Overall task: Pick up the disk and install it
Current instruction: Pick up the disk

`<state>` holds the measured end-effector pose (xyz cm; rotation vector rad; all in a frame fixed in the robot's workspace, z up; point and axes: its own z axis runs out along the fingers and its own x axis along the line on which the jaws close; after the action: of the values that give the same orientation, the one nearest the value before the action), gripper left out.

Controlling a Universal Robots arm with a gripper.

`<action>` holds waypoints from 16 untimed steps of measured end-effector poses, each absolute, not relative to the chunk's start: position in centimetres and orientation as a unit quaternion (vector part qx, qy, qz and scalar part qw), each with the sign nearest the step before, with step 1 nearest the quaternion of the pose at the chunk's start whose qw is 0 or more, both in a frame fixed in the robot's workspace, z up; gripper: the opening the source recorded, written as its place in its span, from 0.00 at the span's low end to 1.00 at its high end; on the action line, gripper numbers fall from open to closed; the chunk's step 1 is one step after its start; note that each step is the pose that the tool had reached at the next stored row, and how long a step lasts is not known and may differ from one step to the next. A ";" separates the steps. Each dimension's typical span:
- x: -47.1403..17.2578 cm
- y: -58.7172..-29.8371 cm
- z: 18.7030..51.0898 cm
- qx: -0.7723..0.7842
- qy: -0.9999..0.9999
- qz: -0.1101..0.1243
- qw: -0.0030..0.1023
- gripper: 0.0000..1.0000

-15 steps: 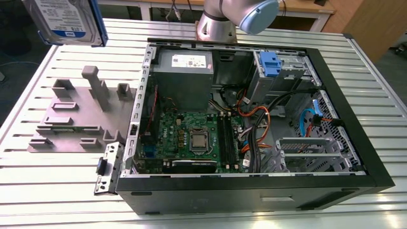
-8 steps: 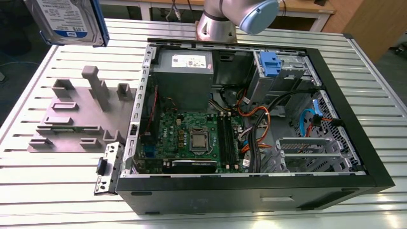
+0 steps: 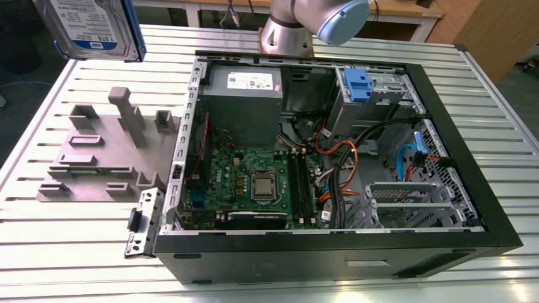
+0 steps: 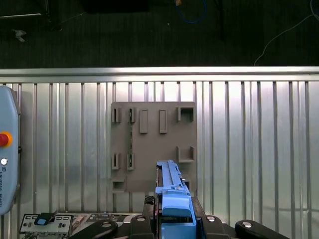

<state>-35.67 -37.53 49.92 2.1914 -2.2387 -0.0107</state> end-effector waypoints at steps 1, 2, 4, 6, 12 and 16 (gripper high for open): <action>-35.6 -37.5 49.9 0.700 -0.715 -0.003 0.004 0.36; -35.6 -37.5 49.9 0.700 -0.715 -0.003 0.004 0.36; -35.6 -37.5 49.9 0.699 -0.715 -0.003 0.004 0.36; -35.5 -37.5 49.9 0.700 -0.715 -0.003 0.004 0.36; -35.3 -37.5 49.9 0.700 -0.715 -0.003 0.004 0.36; -34.9 -37.5 49.9 0.700 -0.715 -0.003 0.004 0.36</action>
<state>-34.93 -37.53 49.92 2.1915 -2.2387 -0.0108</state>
